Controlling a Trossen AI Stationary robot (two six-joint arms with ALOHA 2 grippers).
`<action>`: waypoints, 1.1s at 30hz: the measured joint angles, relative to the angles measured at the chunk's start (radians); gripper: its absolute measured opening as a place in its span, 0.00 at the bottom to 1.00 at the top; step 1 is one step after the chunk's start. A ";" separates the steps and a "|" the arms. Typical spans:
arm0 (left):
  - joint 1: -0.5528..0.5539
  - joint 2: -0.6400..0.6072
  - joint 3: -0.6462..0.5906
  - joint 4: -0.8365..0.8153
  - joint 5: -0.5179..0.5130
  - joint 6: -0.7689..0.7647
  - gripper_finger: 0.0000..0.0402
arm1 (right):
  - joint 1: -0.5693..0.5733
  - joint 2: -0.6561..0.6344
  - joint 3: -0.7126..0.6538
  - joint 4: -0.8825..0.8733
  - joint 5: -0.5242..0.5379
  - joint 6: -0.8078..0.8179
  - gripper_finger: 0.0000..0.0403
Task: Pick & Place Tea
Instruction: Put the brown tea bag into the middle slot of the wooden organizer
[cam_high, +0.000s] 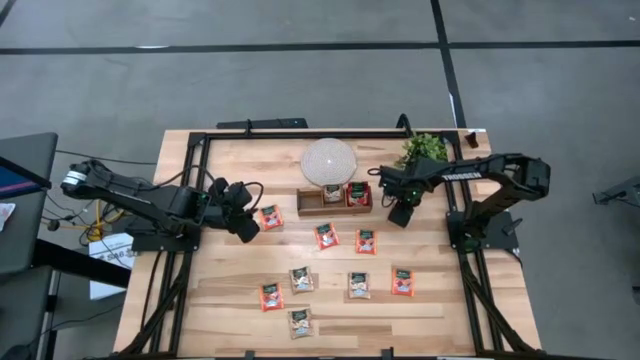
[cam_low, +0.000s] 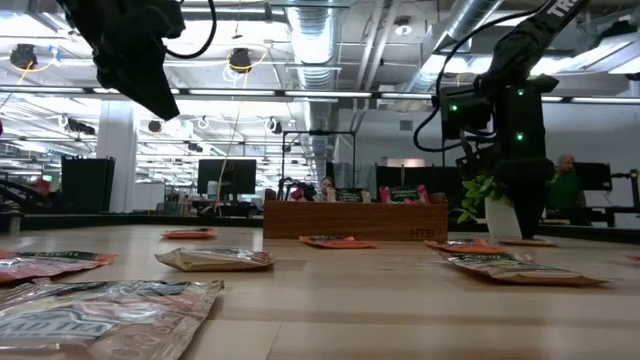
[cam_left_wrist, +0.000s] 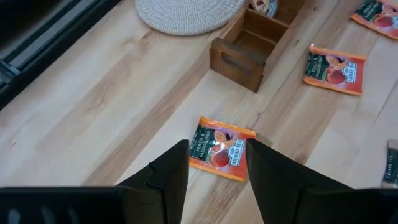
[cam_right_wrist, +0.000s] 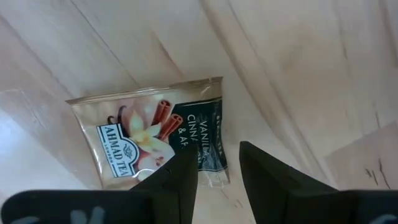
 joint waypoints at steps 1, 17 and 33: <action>0.000 0.001 0.000 0.001 0.002 0.000 0.38 | 0.006 0.000 0.000 0.001 0.004 0.000 0.28; 0.000 0.000 0.000 0.028 0.037 0.001 0.38 | 0.059 0.000 0.001 0.002 0.014 0.009 0.01; 0.000 0.000 0.000 0.034 0.045 0.004 0.38 | 0.056 0.000 0.010 -0.002 -0.036 0.008 0.02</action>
